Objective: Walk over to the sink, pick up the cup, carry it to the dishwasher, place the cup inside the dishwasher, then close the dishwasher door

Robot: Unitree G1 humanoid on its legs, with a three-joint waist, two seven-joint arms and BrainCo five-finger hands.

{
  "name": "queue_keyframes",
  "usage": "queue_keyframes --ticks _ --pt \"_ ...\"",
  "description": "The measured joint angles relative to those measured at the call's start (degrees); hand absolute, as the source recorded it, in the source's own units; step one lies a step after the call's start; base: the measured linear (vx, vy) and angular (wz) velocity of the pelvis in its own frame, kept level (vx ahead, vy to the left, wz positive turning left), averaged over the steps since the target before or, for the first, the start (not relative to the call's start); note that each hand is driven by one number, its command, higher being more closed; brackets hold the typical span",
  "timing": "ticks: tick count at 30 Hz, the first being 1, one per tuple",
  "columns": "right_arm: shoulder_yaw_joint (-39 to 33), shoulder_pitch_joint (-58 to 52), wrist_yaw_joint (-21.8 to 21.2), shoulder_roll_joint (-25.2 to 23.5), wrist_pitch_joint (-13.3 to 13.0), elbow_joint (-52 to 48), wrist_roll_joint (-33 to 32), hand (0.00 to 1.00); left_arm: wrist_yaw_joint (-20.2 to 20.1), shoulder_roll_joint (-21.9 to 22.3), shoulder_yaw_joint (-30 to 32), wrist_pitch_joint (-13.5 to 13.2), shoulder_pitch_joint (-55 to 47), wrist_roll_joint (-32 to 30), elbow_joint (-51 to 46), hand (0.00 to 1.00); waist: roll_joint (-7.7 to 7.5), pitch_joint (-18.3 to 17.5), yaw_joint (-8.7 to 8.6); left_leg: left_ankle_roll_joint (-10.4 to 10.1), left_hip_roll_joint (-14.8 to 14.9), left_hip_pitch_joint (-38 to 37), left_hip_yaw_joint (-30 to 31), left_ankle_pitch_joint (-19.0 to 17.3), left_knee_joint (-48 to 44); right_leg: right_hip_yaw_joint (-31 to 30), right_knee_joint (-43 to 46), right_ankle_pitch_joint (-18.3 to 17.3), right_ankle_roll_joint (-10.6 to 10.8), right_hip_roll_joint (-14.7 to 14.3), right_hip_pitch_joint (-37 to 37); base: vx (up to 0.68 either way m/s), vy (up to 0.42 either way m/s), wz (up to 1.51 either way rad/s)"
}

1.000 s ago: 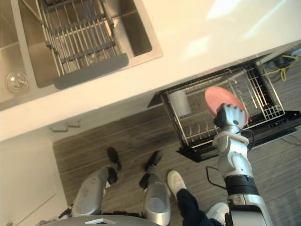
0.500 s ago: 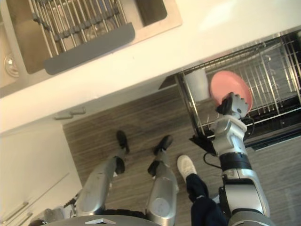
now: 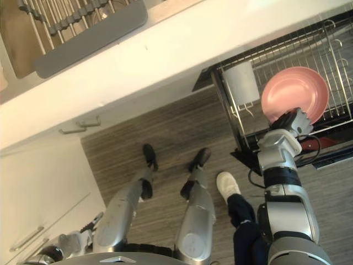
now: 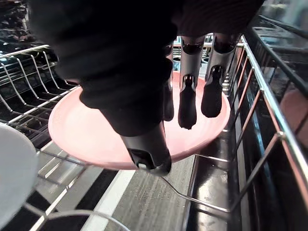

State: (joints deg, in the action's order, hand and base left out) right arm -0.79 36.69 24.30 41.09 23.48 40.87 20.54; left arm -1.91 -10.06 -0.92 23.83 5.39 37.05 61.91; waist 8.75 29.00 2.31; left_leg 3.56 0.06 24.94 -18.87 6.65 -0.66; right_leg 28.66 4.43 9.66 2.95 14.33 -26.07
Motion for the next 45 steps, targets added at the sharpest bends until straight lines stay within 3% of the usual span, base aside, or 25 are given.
queue_keyframes --ticks 7,11,16,20,24,26,30,33,36,39,43,45 --pt "-0.34 0.26 -0.55 -0.03 1.64 -1.77 -0.53 0.0 -0.19 0.04 -0.14 -0.32 0.08 -0.1 0.04 0.0 0.04 -0.01 -0.04 -0.28 -0.08 -1.33 0.12 1.12 1.6 -0.3 0.68 -0.2 -0.3 -0.01 0.17 0.0 -0.002 -0.01" --pt "-2.5 -1.43 -2.57 -0.26 0.34 -7.73 -1.84 0.0 0.77 0.36 1.17 -0.4 0.09 -0.24 0.04 0.0 0.01 0.01 -0.61 -0.33 -0.05 -2.95 0.11 1.29 1.93 -0.42 0.98 -0.35 -0.31 -0.01 1.56 0.0 -0.004 -0.01" --pt "-6.1 -6.84 -7.84 -1.49 -3.69 -21.97 -4.62 0.0 2.83 1.32 5.89 0.84 0.01 -5.39 -0.13 0.0 -0.63 0.18 -2.41 -0.97 0.4 -6.36 0.07 0.66 2.0 -0.44 1.31 -1.51 -0.51 -0.26 4.81 0.0 -0.009 -0.01" --pt "-15.11 -13.12 -9.1 -2.22 -8.04 -30.24 -5.85 0.0 2.87 1.18 9.95 2.36 -1.81 -11.78 -1.85 0.0 -3.32 0.62 -4.27 -1.51 1.23 -10.46 -0.81 0.27 2.38 -0.83 1.11 -2.32 -0.26 -0.89 8.42 0.04 -0.047 -0.12" --pt "-27.51 -19.76 -6.16 -2.16 -15.81 -35.43 -11.86 0.0 2.43 0.62 12.6 3.03 -5.56 -13.95 -3.91 0.0 -6.63 0.25 -6.77 -2.13 2.04 -14.42 -1.85 -0.52 2.7 -1.22 0.53 -2.61 -0.27 -1.81 12.1 0.07 -0.051 -0.14" --pt "-34.25 -23.99 -3.67 -2.15 -20.64 -35.68 -18.29 0.0 1.8 -0.14 15.06 4.16 -7.61 -16.14 -3.99 0.0 -8.62 -0.88 -8.12 -2.67 2.96 -16.15 -2.99 -1.88 1.49 -1.69 0.42 -3.25 -0.38 -2.53 14.01 0.1 -0.07 -0.18" --pt "-42.59 -30.21 -1.12 -2.14 -26.21 -33.63 -29.44 0.0 1.27 -0.47 19.47 4.85 -10.31 -18.72 -3.82 0.0 -9.76 -3.37 -9.32 -3.17 4.55 -17.96 -4.91 -4.54 -1.42 -2.82 0.16 -3.83 -0.44 -3.5 16.14 0.11 -0.066 -0.27" --pt "-46.92 -33.29 -2.75 -2.19 -29.3 -24.83 -41.78 0.0 0.05 -0.53 23.16 4.86 -12.3 -19.19 -3.7 0.0 -9.59 -5.78 -10.92 -3.44 5.64 -18.67 -6.26 -6.63 -3.49 -3.01 -0.41 -4.6 -0.41 -4.2 18.02 0.08 -0.032 -0.16" --pt "-50.33 -35.87 -9.53 -3.06 -30.83 -12.94 -57.08 0.0 -2.29 -0.59 26.64 4.24 -14.72 -20.12 -2.47 0.0 -8.47 -8.02 -12.26 -3.75 6.58 -19.22 -7.31 -8.17 -5.43 -3.09 -1.23 -4.95 -0.27 -4.84 19.38 0.09 -0.005 -0.11" --pt "-51.18 -35.67 -16.39 -7.52 -30.68 -5.22 -65.91 0.0 -2.7 -0.53 29.76 3.16 -15.67 -20.39 -0.52 0.0 -7.45 -8.55 -12.86 -3.76 7.37 -20.17 -10.11 -8.21 -6.23 -3.22 -1.4 -5.13 -0.28 -5.18 19.79 0.05 0.016 -0.06" --pt "-46.95 -33.7 -22.79 -14.33 -28.73 -1.12 -69.76 0.0 -3.99 1.17 30.15 1.86 -15.64 -19.68 0.18 0.0 -5.63 -8.36 -11.41 -3.97 7.66 -21.02 -10.9 -8.29 -6.08 -3.91 -1.35 -5.67 -0.67 -5.4 19.95 -0.03 0.019 -0.1" --pt "-42.38 -32.44 -24.94 -17.95 -28.06 -1.15 -69.82 0.0 -4.46 2.56 30.15 1.84 -15.6 -19.12 0.24 0.0 -3.96 -8.1 -9.56 -4.38 7.4 -21.09 -10.72 -8.58 -5.12 -3.33 -1.63 -5.39 -0.83 -5.2 19.95 -0.07 0.038 0.01"
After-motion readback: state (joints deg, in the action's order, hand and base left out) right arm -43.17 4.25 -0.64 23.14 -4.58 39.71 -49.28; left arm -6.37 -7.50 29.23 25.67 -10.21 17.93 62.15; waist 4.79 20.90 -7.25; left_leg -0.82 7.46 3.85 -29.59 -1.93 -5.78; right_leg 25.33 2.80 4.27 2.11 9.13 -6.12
